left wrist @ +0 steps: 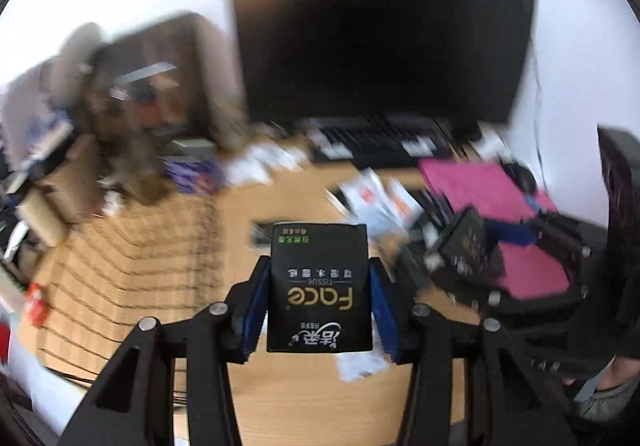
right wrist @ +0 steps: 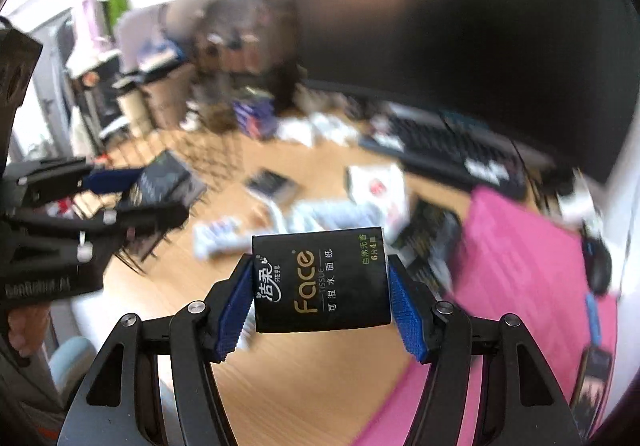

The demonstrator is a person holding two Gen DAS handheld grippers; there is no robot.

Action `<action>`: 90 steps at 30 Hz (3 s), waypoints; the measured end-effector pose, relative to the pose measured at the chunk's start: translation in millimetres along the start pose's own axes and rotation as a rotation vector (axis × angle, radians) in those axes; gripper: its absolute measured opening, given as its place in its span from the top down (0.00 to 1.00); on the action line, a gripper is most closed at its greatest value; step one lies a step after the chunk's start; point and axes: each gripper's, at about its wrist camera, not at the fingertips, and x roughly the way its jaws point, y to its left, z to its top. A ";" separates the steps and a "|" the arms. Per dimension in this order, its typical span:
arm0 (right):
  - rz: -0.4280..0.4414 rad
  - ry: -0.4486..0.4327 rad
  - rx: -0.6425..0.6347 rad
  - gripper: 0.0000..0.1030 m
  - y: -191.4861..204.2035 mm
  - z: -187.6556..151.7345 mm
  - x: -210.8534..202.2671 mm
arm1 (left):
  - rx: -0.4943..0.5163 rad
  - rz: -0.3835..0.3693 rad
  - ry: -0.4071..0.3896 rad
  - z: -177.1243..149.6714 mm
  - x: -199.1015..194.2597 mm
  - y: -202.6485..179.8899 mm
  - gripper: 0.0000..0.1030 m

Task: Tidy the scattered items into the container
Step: 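Carry both tissue packs over the wire basket and open both tools, then move both tools back from the basket to the desk items, then grasp a black tissue pack with the left tool while the right tool grasps a Face pack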

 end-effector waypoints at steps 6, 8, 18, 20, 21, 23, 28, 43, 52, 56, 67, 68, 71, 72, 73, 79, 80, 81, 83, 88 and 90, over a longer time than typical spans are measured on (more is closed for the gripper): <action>0.186 -0.030 -0.104 0.39 79.3 59.4 32.4 | -0.131 0.173 -0.022 0.5 -26.7 90.6 0.49; 0.229 -0.024 -0.134 0.39 107.5 71.5 48.6 | -0.179 0.232 -0.005 -7.9 -27.3 120.7 0.49; 0.338 0.062 -0.218 0.39 195.5 85.4 113.8 | -0.265 0.267 0.059 -38.3 -12.0 180.7 0.49; 0.332 0.059 -0.217 0.39 197.8 84.8 115.8 | -0.272 0.279 0.053 -39.1 -10.8 184.9 0.36; 0.327 0.056 -0.218 0.39 199.2 85.1 117.7 | -0.274 0.282 0.045 -39.3 -12.0 186.4 0.23; 0.330 0.057 -0.216 0.39 200.6 85.5 120.2 | -0.293 0.278 0.014 -39.5 -17.4 189.1 0.14; 0.304 0.042 -0.224 0.28 202.2 86.4 121.2 | -0.304 0.266 -0.007 -37.4 -24.0 189.0 0.14; 0.291 -0.001 -0.151 0.06 163.3 83.2 90.9 | -0.248 0.236 -0.013 -30.4 -26.7 158.9 0.14; 0.350 -0.018 -0.065 0.06 113.5 64.2 62.3 | -0.180 0.207 -0.030 -22.6 -26.2 121.5 0.14; 0.323 -0.015 -0.027 0.06 81.8 48.2 49.5 | -0.127 0.162 -0.021 -12.4 -15.8 87.1 0.14; 0.030 0.003 0.077 0.06 -37.0 -12.2 11.0 | 0.038 0.021 0.084 -9.3 51.6 -22.2 0.14; 0.001 0.005 0.085 0.06 -47.0 -17.2 9.2 | 0.055 0.018 0.102 -12.6 59.6 -31.2 0.14; -0.087 0.025 0.129 0.06 -84.8 -37.1 8.5 | 0.090 0.019 0.156 -23.8 81.9 -48.0 0.14; -0.099 0.039 0.152 0.06 -96.8 -44.5 10.5 | 0.099 0.020 0.180 -28.5 90.9 -52.2 0.14; -0.100 0.051 0.172 0.06 -105.4 -49.9 13.0 | 0.104 0.018 0.200 -33.2 97.5 -54.8 0.14; -0.115 0.113 0.188 0.06 -123.5 -70.2 33.6 | 0.120 0.004 0.257 -43.9 123.0 -66.6 0.14; -0.122 0.116 0.182 0.06 -122.7 -70.3 35.6 | 0.122 -0.007 0.256 -42.6 124.6 -69.8 0.14; -0.129 0.120 0.175 0.06 -120.7 -70.0 37.7 | 0.126 -0.020 0.254 -40.6 125.6 -73.9 0.14; -0.144 0.129 0.162 0.06 -119.3 -69.1 41.6 | 0.143 -0.049 0.247 -36.2 126.6 -84.7 0.14; -0.163 0.131 0.193 0.06 -132.2 -69.3 41.6 | 0.174 -0.123 0.253 -27.4 134.7 -107.9 0.14; -0.166 0.127 0.203 0.06 -135.6 -68.5 40.1 | 0.178 -0.136 0.273 -27.0 143.9 -113.6 0.18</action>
